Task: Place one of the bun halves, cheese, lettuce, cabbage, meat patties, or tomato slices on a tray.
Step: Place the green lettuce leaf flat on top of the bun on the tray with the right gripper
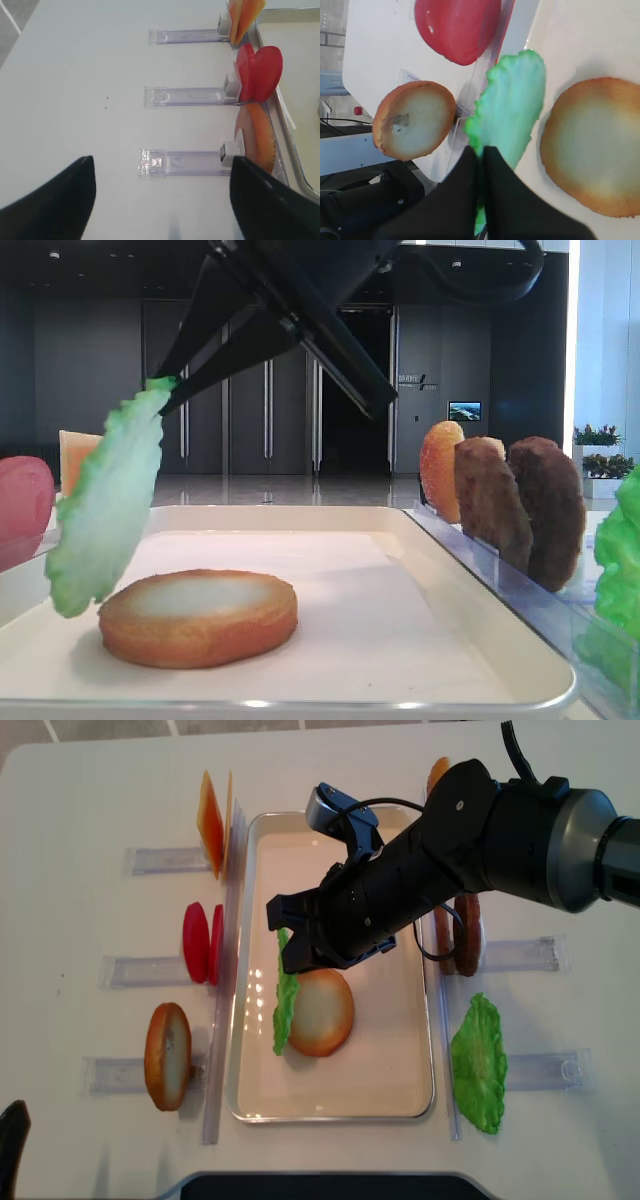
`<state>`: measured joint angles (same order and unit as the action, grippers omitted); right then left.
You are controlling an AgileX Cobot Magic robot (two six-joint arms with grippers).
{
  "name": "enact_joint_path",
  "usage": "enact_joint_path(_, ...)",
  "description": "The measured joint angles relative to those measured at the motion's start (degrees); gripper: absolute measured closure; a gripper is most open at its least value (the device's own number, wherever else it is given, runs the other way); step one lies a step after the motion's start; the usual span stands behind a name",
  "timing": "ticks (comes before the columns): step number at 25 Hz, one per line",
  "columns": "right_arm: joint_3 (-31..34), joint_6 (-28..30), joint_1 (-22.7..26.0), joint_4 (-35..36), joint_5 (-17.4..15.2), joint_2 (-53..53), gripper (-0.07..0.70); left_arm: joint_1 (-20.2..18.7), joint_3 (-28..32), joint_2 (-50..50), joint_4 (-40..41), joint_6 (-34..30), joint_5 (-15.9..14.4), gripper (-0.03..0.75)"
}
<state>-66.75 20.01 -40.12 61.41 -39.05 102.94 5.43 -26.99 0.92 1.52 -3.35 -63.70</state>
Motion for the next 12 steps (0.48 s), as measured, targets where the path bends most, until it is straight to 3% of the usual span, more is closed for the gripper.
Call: enact_joint_path(12, 0.0, -1.1, 1.0, -6.2, -0.9, 0.1, 0.606, 0.0, 0.0, 0.0, 0.0, 0.0, 0.0, 0.076)
